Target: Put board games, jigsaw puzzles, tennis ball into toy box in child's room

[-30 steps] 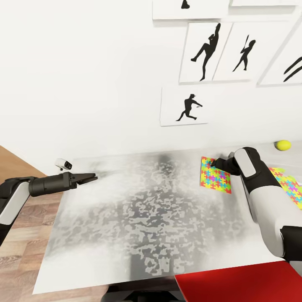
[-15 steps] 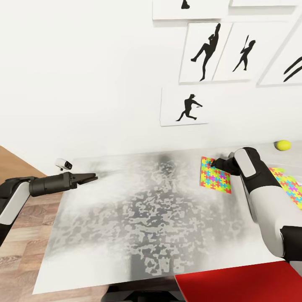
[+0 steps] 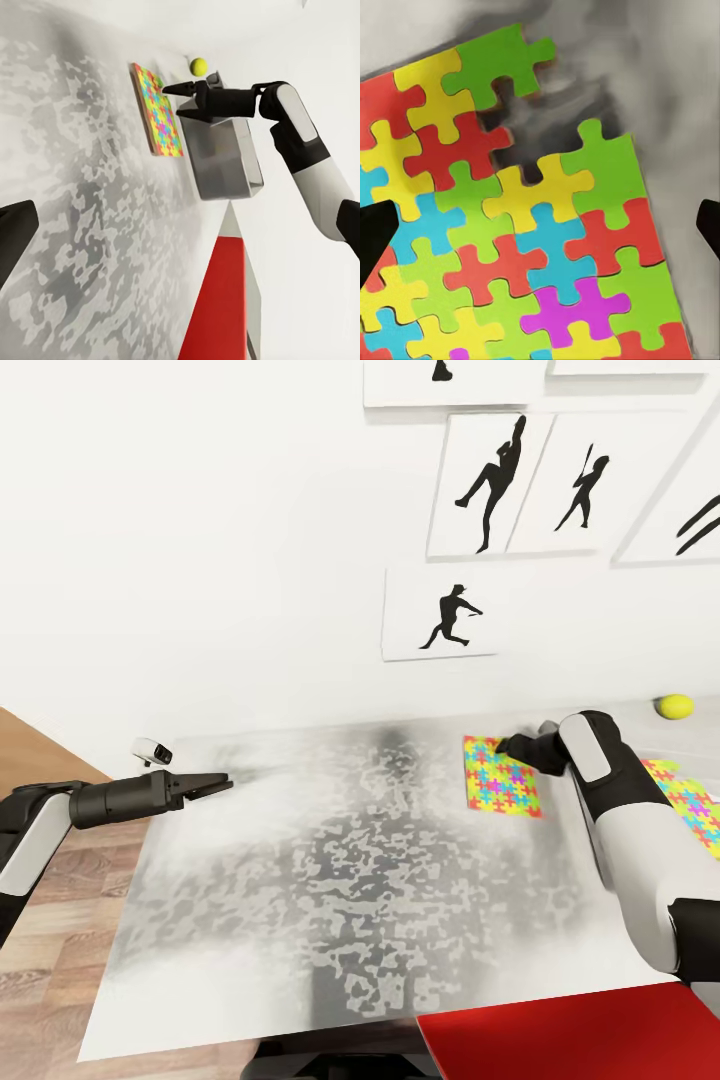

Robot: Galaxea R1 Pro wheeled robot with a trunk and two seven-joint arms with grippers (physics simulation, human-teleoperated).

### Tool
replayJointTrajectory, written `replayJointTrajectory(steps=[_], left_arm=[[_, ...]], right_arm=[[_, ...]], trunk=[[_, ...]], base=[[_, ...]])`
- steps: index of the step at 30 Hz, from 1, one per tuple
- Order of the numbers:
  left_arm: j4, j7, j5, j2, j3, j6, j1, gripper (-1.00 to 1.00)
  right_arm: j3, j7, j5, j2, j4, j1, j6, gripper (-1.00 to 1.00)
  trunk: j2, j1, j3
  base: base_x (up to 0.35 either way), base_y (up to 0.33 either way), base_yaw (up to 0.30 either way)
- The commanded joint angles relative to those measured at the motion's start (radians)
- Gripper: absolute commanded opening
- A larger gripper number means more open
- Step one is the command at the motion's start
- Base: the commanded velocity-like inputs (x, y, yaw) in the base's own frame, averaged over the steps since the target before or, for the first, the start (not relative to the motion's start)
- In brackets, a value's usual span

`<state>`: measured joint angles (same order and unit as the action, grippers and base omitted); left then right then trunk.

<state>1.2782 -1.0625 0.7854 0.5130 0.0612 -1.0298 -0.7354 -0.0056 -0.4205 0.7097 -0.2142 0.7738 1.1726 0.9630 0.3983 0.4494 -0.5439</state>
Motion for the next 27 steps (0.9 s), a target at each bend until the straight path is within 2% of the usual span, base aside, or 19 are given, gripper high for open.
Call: replayJointTrajectory(steps=[1,10,27], left_arm=[[0.000,-0.002,0.002,0.001,0.002,-0.004,-0.001,1.00],[0.000,-0.002,0.002,0.000,0.001,-0.004,-0.001,1.00],[0.000,-0.001,0.002,-0.001,0.001,-0.007,-0.001,1.00]], right_arm=[[0.000,0.004,0.008,0.000,0.001,0.001,0.002,1.00],[-0.001,0.018,0.006,-0.023,0.000,0.000,0.002,1.00],[-0.001,0.019,0.005,-0.024,-0.001,-0.001,0.001,1.00]], trunk=[[0.002,0.001,-0.001],[0.002,0.001,-0.001],[0.002,0.001,-0.001]], base=[[0.000,0.000,0.000],[0.000,0.000,0.000],[-0.076,0.048,0.000]])
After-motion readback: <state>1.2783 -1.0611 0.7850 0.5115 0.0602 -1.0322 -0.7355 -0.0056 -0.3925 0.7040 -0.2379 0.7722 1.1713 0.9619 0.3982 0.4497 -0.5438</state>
